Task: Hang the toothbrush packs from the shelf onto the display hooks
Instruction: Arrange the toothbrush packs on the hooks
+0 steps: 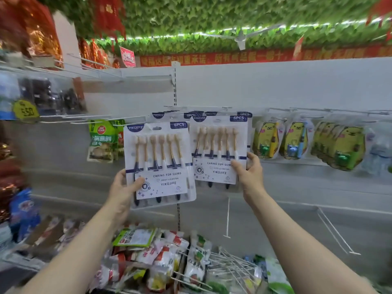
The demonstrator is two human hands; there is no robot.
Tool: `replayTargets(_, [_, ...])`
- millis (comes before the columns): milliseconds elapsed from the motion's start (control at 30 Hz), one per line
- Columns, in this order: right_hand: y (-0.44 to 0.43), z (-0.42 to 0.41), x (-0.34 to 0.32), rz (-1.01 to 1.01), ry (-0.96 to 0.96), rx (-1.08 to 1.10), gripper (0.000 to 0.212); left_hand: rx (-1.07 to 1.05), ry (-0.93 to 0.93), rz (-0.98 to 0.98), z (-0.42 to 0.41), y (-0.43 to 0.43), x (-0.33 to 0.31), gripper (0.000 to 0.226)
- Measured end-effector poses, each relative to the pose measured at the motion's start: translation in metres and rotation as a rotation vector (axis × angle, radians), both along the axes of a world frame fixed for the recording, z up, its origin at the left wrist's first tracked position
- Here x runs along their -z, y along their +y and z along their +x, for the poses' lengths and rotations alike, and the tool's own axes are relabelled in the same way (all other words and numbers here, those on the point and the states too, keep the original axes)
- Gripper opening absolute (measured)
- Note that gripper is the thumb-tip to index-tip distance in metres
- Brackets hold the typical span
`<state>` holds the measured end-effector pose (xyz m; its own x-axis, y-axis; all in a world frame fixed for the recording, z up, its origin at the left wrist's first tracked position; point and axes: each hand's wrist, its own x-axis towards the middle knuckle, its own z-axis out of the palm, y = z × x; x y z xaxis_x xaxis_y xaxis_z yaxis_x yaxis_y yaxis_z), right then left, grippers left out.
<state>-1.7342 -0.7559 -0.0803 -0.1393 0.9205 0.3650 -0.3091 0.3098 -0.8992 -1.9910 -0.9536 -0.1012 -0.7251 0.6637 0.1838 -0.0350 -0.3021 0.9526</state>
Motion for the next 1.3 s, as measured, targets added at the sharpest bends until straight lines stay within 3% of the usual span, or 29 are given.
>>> replayTargets(367, [0.021, -0.006, -0.011, 0.019, 0.023, 0.092, 0.051, 0.147, -0.038, 0.062, -0.004, 0.035, -0.002, 0.052])
replayTargets(867, [0.076, -0.004, -0.006, 0.008, -0.007, 0.089, 0.051, 0.191, -0.023, 0.081, 0.006, 0.082, -0.013, 0.053])
replayTargets(1133, [0.101, -0.002, 0.001, -0.016, -0.066, 0.072, 0.054, 0.211, -0.013, 0.071, 0.012, 0.099, -0.013, 0.039])
replayTargets(1300, [0.114, -0.004, 0.006, -0.05, -0.125, 0.076, 0.062, 0.225, -0.017, 0.055, 0.017, 0.106, -0.007, 0.057])
